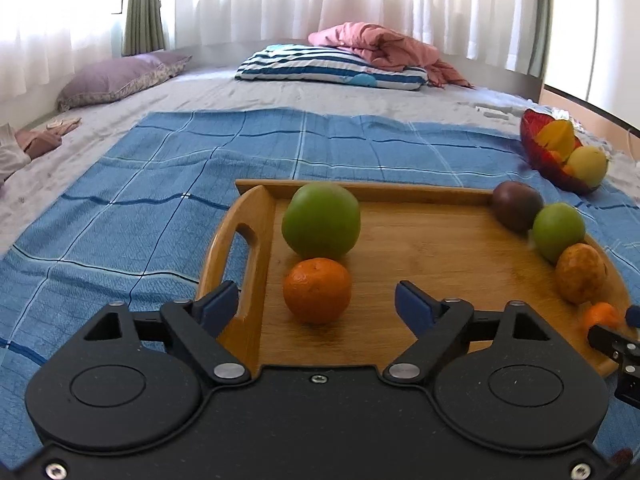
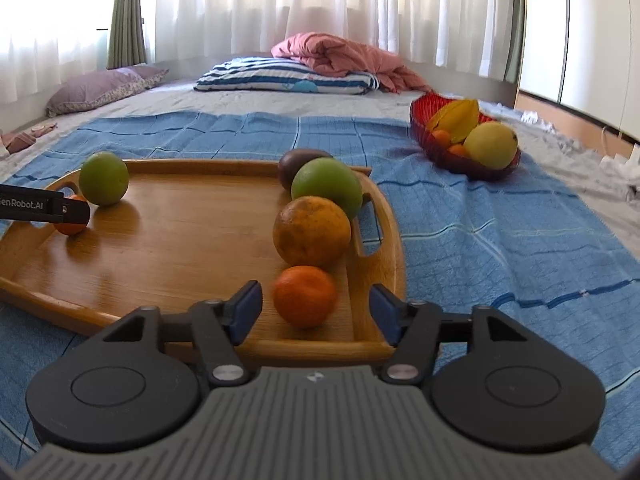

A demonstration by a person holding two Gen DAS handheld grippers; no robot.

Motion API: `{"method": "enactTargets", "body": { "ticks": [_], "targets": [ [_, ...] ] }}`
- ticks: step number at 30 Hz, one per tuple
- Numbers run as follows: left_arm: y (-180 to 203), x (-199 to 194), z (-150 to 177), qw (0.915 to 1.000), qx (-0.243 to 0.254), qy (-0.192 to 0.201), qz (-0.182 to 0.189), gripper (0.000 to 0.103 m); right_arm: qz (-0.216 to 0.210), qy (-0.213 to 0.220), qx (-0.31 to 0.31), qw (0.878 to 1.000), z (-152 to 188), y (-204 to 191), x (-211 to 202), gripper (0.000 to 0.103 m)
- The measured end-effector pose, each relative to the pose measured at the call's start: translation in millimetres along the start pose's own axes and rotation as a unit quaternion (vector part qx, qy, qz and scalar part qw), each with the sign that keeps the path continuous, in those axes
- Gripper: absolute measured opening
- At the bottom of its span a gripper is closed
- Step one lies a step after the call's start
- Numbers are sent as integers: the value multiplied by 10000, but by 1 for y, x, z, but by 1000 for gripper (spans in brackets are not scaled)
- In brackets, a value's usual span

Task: Organize fruits
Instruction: 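Open both tools to release the mandarins onto the tray, then move both tools back toward the dark red dates beside the tray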

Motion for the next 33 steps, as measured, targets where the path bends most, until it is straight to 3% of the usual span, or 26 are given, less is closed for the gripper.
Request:
{"method": "enactTargets", "body": {
  "ticks": [7,14,33],
  "targets": [
    [3,-27,5,9997,18,175,144,95,-14,180,16,9998,2,3,-17,87],
    [3,-57,13,9989,-38,343,328,101,-155,328,174,9992,6,8,-36,90],
    [16,-111,63,9965,-11,408,727,102,-322,688,-62,9971,37,0,-77,95]
  ]
}}
Point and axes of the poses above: each gripper's, at about its wrist camera, not at the fingertips, and x roughly the way its jaws point, y to its right, z to its underside, the point moved 3 cm from there along x, roughly the way its jaws point, and after that the axes turned 2 degrees about x, right-handed, at the moved point
